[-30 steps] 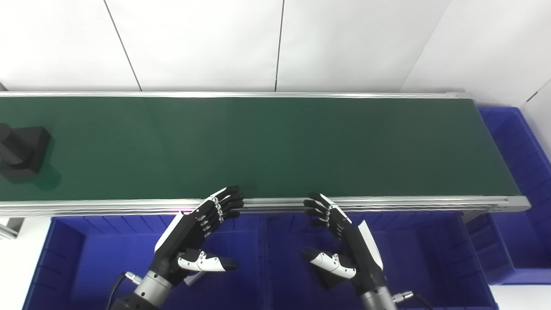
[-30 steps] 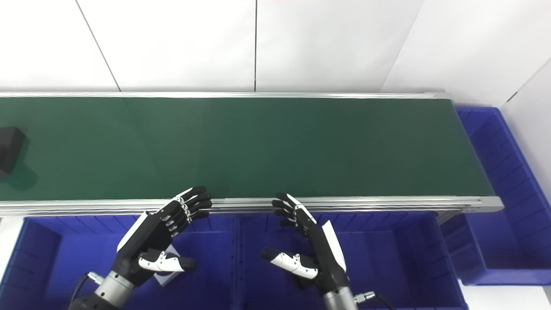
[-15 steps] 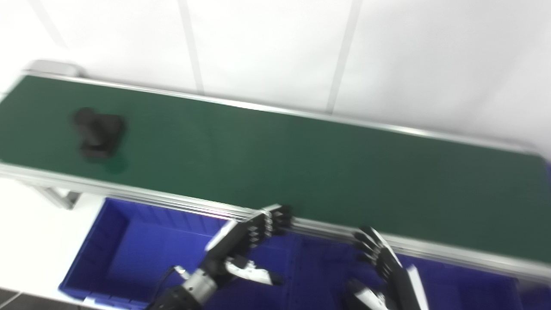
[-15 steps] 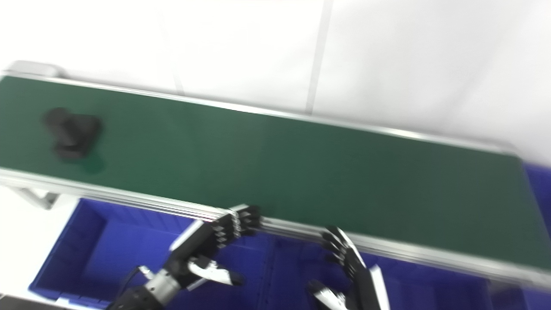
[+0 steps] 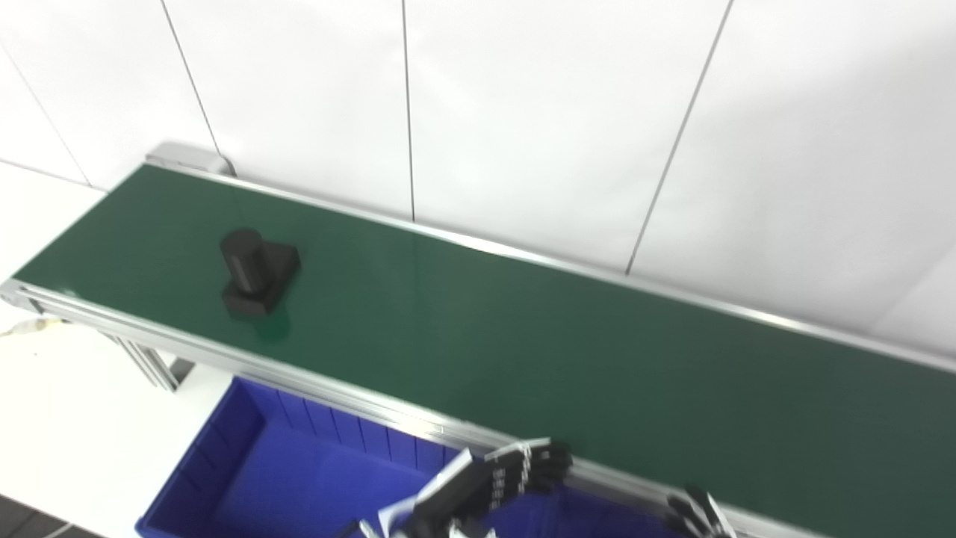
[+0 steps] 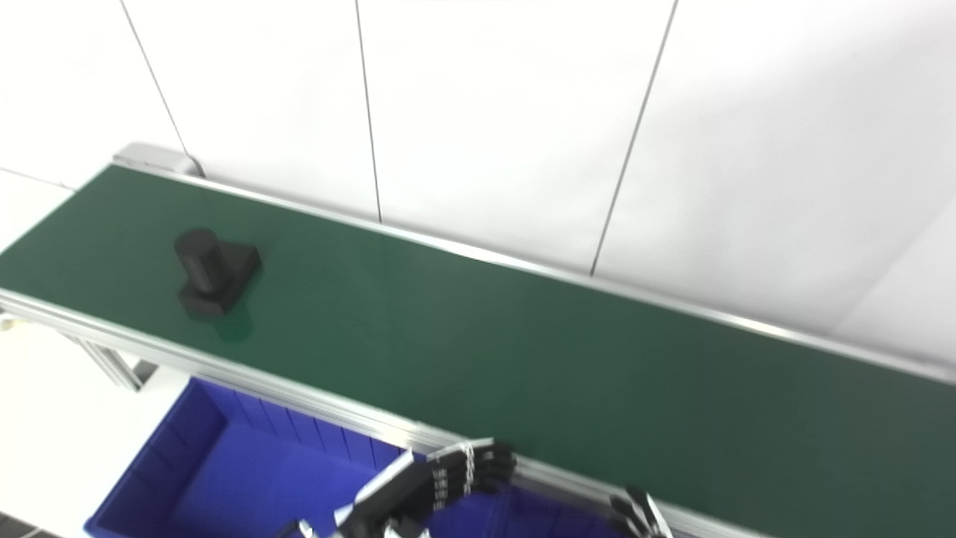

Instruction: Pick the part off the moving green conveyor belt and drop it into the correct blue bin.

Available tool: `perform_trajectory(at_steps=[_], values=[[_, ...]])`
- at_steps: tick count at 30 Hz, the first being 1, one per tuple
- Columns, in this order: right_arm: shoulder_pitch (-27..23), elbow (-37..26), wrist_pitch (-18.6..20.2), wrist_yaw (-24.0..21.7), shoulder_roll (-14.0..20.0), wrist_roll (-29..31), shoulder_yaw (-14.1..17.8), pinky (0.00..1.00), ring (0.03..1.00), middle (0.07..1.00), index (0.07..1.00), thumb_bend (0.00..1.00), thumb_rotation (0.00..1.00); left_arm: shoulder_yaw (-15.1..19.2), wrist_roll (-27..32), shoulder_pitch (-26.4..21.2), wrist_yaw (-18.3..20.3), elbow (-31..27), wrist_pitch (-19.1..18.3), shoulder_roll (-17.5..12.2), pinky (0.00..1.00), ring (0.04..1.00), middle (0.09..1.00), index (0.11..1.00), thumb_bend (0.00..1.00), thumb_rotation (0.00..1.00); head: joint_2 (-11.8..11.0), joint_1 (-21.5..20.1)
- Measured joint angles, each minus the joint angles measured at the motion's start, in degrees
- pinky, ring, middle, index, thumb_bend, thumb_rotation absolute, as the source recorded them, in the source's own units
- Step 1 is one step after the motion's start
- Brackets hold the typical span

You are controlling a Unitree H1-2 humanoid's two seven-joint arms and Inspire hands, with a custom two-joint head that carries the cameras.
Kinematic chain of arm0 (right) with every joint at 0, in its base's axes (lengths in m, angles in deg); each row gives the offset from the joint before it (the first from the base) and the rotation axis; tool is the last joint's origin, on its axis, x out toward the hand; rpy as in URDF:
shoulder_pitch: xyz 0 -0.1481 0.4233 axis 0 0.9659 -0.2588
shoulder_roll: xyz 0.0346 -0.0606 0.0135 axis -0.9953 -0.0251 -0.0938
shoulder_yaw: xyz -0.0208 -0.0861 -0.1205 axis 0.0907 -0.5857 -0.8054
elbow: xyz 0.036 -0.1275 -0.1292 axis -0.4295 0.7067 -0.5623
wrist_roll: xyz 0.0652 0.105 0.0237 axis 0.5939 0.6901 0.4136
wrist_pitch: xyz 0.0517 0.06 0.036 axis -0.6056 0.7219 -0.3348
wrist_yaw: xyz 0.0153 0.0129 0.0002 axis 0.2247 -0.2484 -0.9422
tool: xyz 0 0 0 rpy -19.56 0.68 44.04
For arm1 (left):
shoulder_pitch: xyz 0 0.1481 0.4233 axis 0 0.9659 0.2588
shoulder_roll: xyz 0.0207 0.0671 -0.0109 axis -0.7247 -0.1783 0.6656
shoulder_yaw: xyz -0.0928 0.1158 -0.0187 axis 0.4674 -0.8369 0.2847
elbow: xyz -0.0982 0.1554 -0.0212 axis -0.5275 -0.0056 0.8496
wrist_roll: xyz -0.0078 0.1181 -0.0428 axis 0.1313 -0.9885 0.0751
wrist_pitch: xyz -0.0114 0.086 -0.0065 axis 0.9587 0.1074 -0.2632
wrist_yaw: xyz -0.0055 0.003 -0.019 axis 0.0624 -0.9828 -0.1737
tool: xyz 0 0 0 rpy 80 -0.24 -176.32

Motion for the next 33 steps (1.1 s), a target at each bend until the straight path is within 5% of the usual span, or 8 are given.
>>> perform_trajectory(at_steps=[8,33], values=[[-0.7,1.7,-0.9,-0.3,0.2,0.9,0.2,0.78,0.836,0.872,0.952,0.59,0.60,-0.2,-1.0,-0.7,-0.3,1.9,0.9,0.4,0.81,0.833,0.849,0.839,1.00,0.25,-1.7,1.1],[-1.3,3.0,-1.0,-1.2,0.2,1.9,0.8,0.77,0.830,0.867,0.943,0.56,0.60,-0.2,-1.1,-1.2,-0.3,2.5,0.9,1.2,0.80,0.833,0.852,0.842,1.00,0.22,-1.2,0.6]])
